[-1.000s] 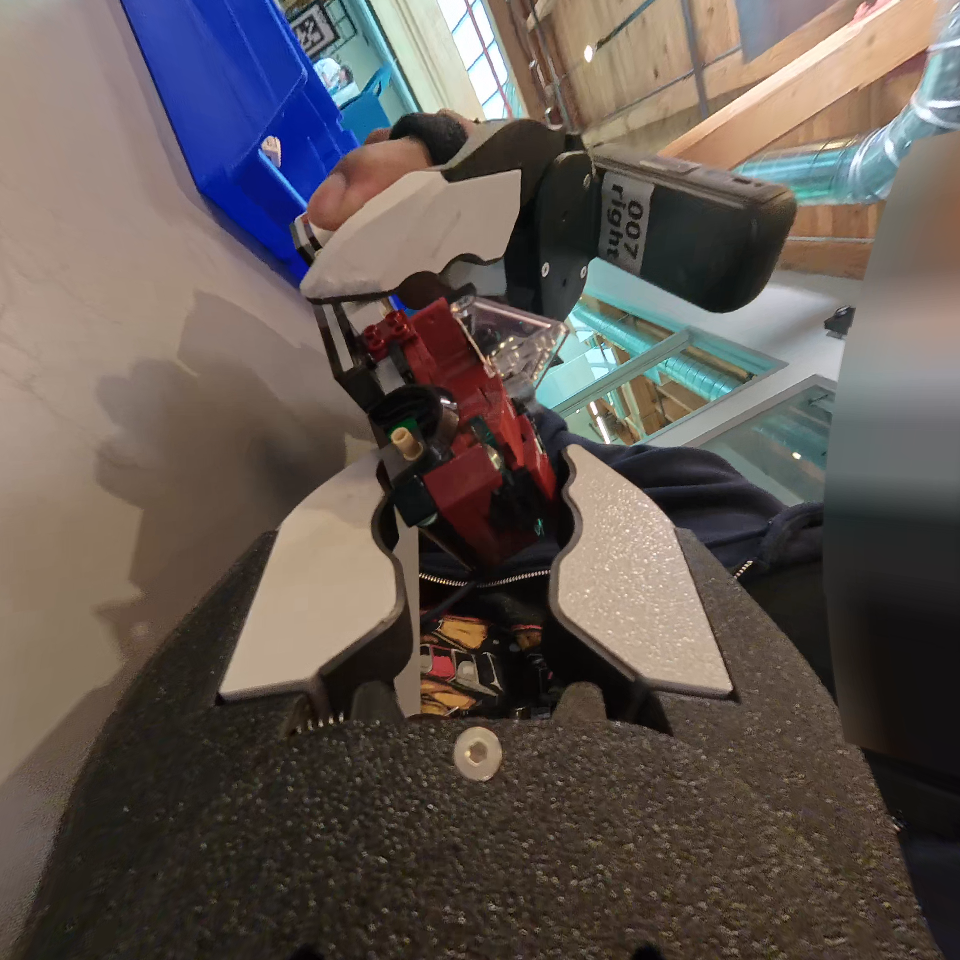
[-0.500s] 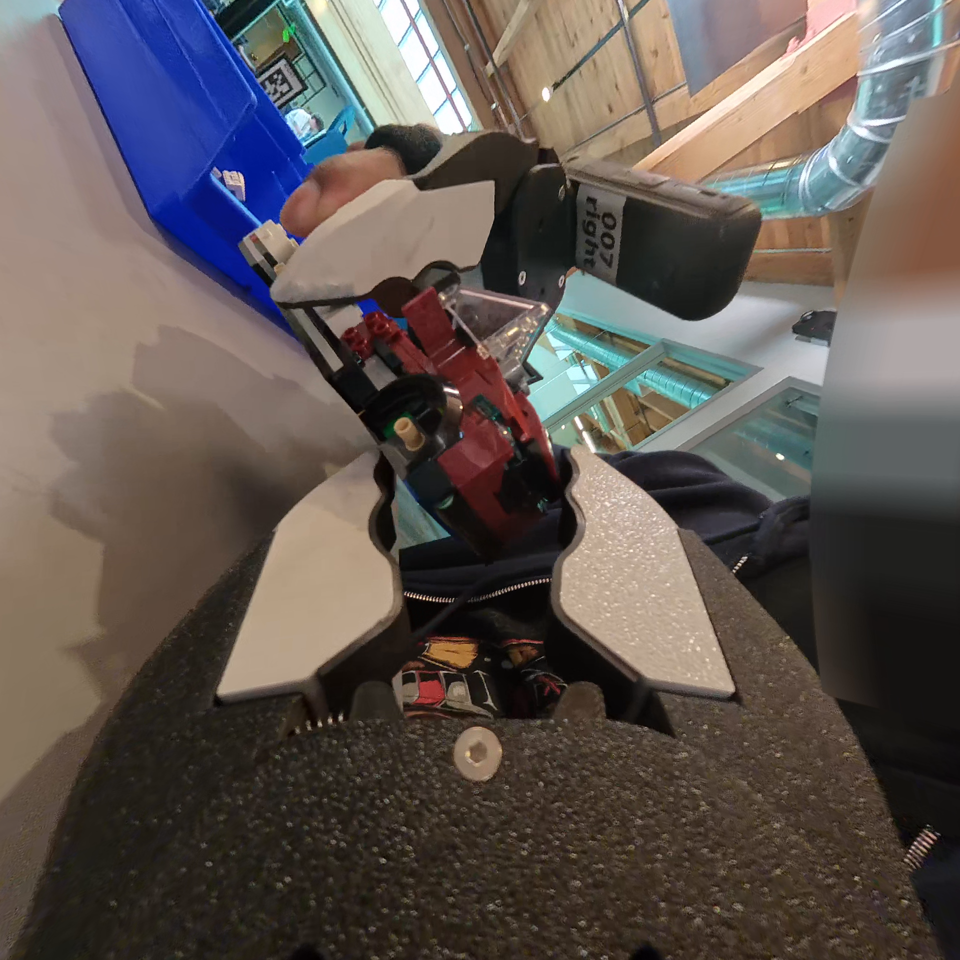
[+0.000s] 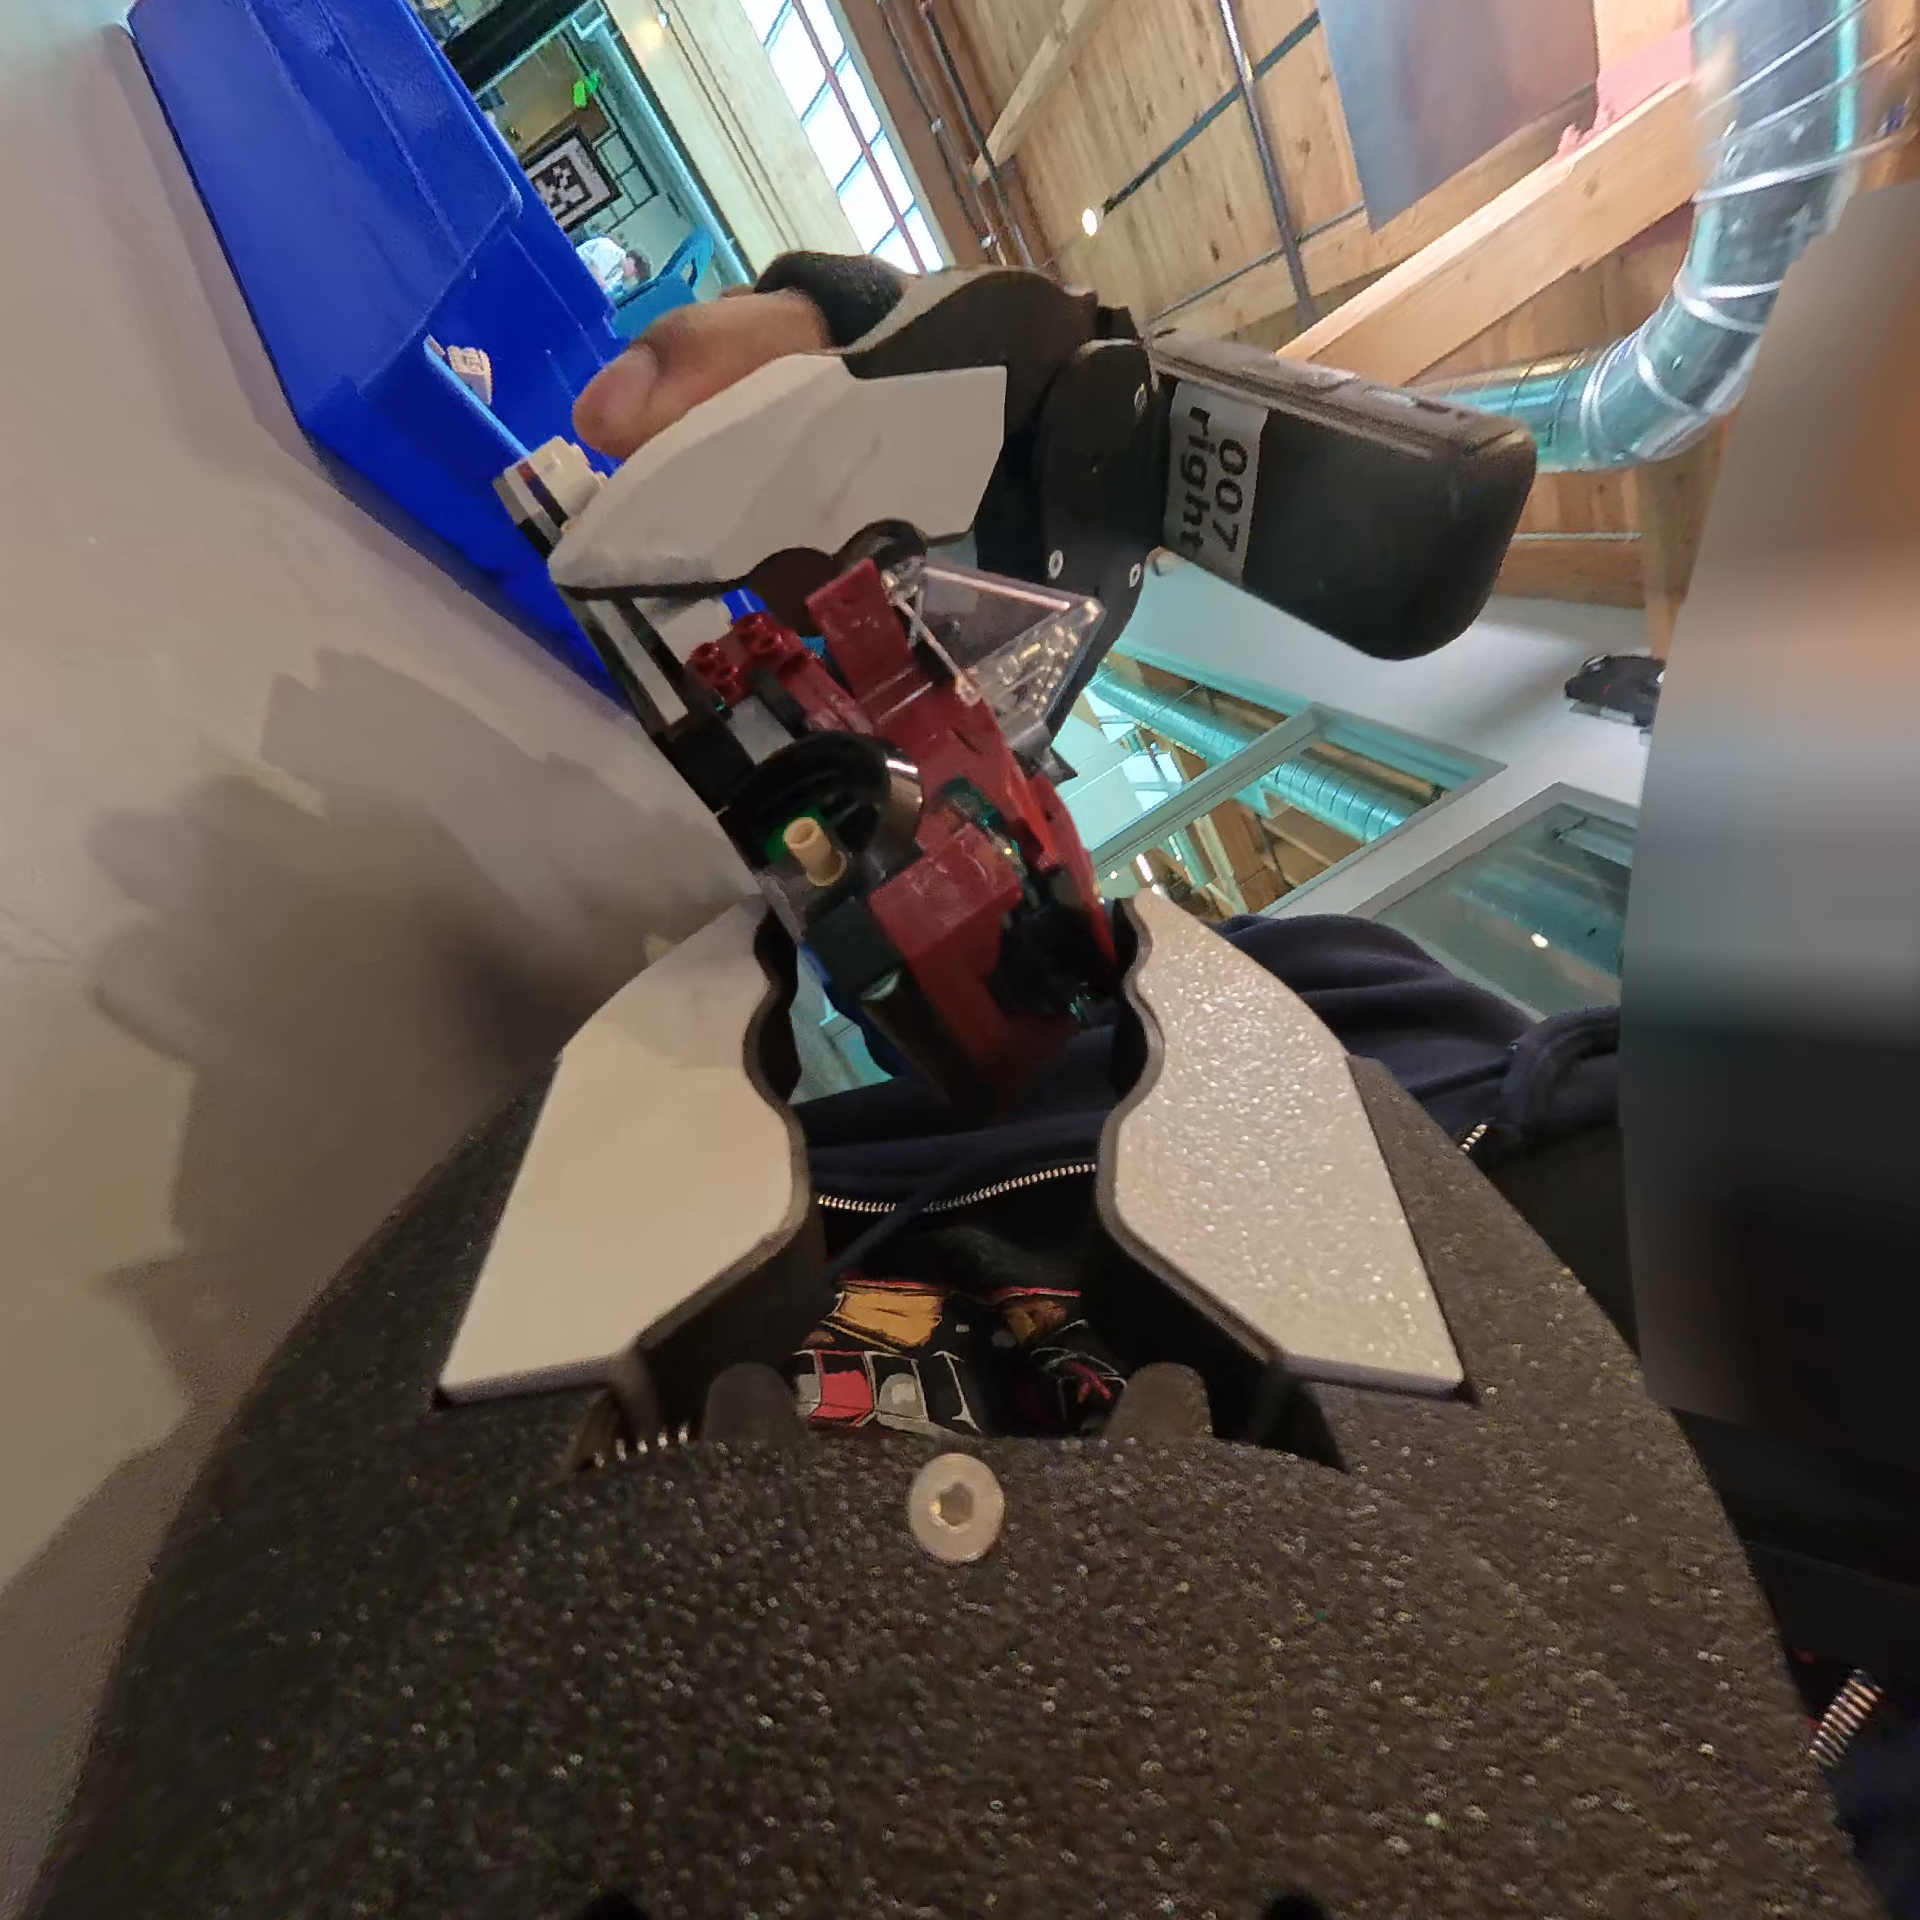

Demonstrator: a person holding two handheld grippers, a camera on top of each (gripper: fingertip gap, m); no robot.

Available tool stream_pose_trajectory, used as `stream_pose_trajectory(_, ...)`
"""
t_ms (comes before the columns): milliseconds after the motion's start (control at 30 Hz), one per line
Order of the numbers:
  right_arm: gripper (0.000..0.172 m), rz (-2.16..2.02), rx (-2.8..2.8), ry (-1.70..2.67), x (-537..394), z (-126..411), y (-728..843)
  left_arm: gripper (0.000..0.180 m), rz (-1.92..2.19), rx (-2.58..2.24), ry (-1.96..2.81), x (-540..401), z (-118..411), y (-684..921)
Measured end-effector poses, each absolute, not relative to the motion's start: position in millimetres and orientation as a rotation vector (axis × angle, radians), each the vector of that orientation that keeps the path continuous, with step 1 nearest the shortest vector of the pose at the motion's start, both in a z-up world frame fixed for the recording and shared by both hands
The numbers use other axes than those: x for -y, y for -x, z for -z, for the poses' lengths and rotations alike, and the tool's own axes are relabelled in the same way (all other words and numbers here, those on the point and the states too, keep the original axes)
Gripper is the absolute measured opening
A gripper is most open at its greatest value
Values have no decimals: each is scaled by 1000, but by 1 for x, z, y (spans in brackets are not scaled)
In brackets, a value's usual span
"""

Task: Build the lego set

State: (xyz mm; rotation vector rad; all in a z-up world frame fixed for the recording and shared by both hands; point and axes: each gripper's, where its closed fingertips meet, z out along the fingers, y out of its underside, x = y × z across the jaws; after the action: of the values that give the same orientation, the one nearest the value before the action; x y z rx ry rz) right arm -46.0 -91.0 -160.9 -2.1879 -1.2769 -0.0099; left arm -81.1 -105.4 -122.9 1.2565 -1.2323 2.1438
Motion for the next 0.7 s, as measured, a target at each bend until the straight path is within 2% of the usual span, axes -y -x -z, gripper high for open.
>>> stream_pose_trajectory(367,78,149,1236,2247,90,156,40,57,-2198,1050,-1258,96,117,77)
stream_pose_trajectory(700,74,89,1086,2221,92,149,29,57,-2225,860,-1327,83,117,70)
